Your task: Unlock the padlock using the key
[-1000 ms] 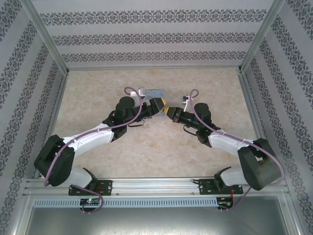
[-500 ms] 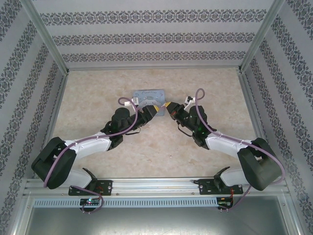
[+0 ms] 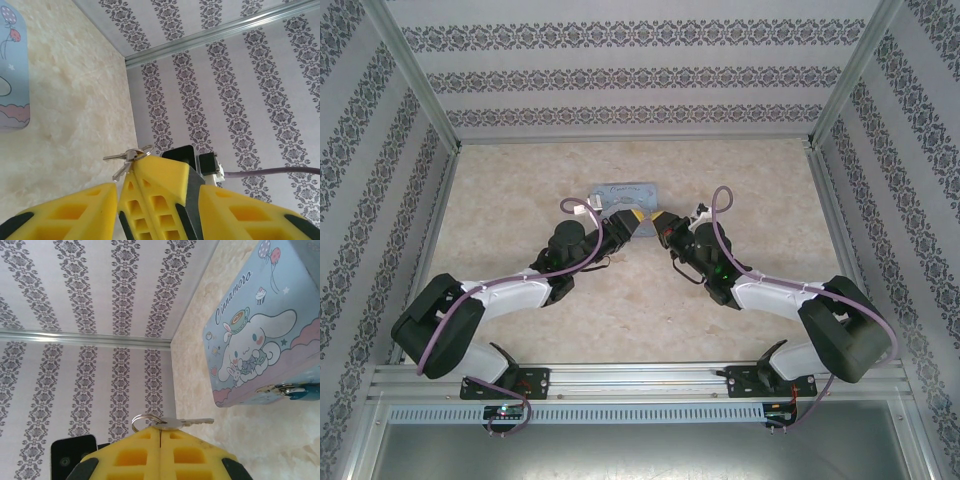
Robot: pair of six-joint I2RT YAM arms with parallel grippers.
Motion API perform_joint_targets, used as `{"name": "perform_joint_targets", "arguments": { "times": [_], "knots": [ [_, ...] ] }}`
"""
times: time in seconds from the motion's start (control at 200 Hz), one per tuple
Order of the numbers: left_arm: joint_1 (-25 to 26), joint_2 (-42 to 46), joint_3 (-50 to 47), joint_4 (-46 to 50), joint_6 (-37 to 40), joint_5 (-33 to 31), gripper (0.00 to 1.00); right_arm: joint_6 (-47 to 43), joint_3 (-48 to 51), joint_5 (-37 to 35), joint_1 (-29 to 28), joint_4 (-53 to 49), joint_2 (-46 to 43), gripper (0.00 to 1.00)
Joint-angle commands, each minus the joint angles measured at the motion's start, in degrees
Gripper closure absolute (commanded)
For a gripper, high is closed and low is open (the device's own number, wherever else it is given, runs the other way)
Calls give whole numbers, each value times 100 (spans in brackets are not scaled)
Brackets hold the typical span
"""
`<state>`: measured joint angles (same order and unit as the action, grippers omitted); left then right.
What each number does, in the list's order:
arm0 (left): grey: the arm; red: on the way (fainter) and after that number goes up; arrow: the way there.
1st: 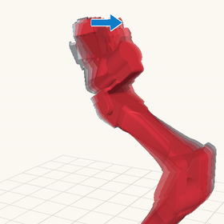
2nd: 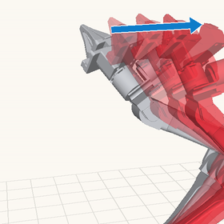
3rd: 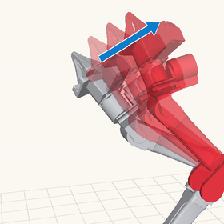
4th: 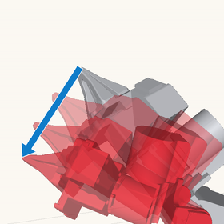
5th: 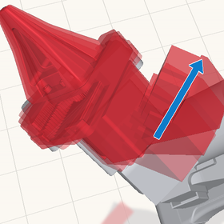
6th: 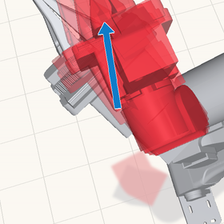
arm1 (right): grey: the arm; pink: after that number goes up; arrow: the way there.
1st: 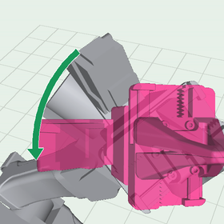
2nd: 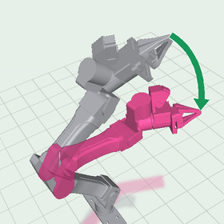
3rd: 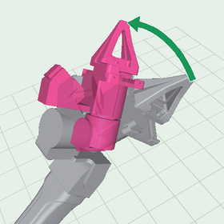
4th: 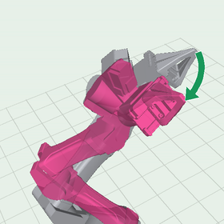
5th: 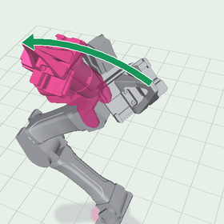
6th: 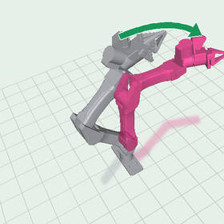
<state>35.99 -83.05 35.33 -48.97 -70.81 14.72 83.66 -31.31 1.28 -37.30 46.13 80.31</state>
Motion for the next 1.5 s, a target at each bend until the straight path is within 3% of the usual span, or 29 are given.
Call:
{"name": "perform_joint_targets", "arguments": {
  "times": [0.0,1.139,1.449,1.499],
  "knots": [
    [-21,-60,-101,-336,25,-118,54,41,37,-220,-76,247,-57,100],
    [-17,-238,-26,-249,220,-267,76,256,55,-211,-382,678,320,100],
    [-27,-255,-21,-229,224,-290,92,309,61,-203,-376,748,415,100],
    [-28,-254,-10,-227,241,-286,98,321,72,-207,-383,761,417,100]
  ]
}}
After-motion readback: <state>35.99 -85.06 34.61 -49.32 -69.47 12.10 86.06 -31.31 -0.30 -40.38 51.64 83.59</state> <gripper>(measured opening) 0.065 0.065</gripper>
